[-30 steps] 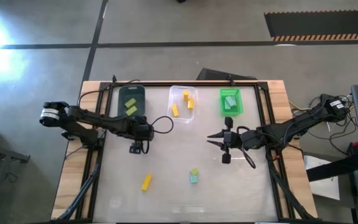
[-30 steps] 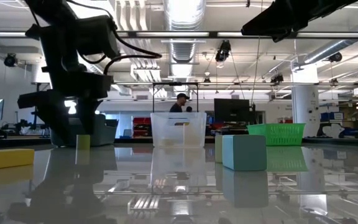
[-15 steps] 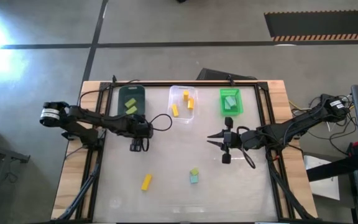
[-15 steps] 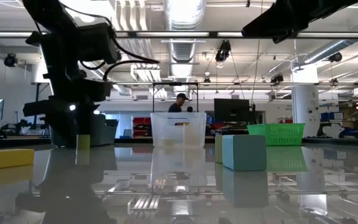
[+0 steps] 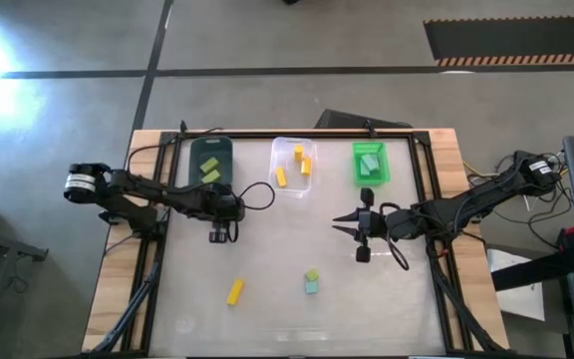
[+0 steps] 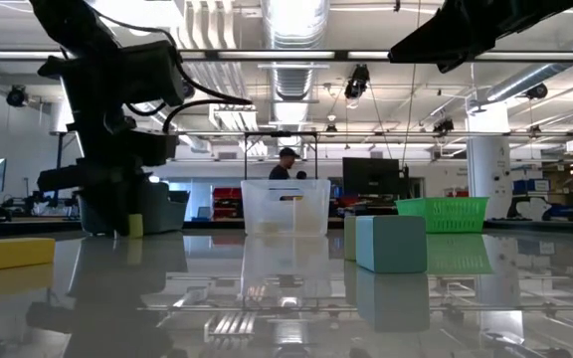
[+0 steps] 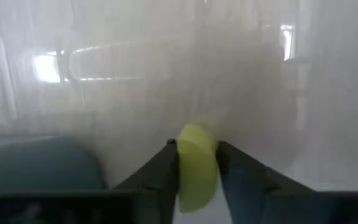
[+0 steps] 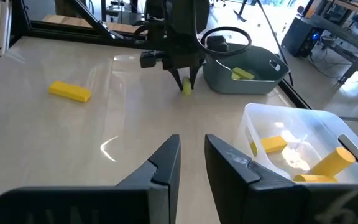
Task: Sort & place blocks by color
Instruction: Put the green block into the blue bin
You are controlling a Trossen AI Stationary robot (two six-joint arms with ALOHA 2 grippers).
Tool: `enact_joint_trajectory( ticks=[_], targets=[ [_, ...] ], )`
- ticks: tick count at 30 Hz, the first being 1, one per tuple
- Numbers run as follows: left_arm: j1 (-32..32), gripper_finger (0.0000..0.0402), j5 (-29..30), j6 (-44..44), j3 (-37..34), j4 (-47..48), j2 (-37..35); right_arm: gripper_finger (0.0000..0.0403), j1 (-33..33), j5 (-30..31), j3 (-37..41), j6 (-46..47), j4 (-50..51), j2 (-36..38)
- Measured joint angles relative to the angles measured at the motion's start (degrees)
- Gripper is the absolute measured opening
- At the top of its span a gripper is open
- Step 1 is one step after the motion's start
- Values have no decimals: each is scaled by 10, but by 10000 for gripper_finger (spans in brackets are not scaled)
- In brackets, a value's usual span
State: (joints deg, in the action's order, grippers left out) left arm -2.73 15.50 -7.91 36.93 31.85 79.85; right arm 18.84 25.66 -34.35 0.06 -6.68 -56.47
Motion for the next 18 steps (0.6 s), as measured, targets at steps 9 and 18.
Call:
enact_joint_trajectory(
  ticks=[9, 18],
  targets=[
    [5, 57, -25, 20, 67, 55, -11, 66, 0, 0, 0, 0, 0, 0],
    [-76, 62, 75, 15, 162, 116, -79, 66, 0, 0, 0, 0, 0, 0]
  ],
)
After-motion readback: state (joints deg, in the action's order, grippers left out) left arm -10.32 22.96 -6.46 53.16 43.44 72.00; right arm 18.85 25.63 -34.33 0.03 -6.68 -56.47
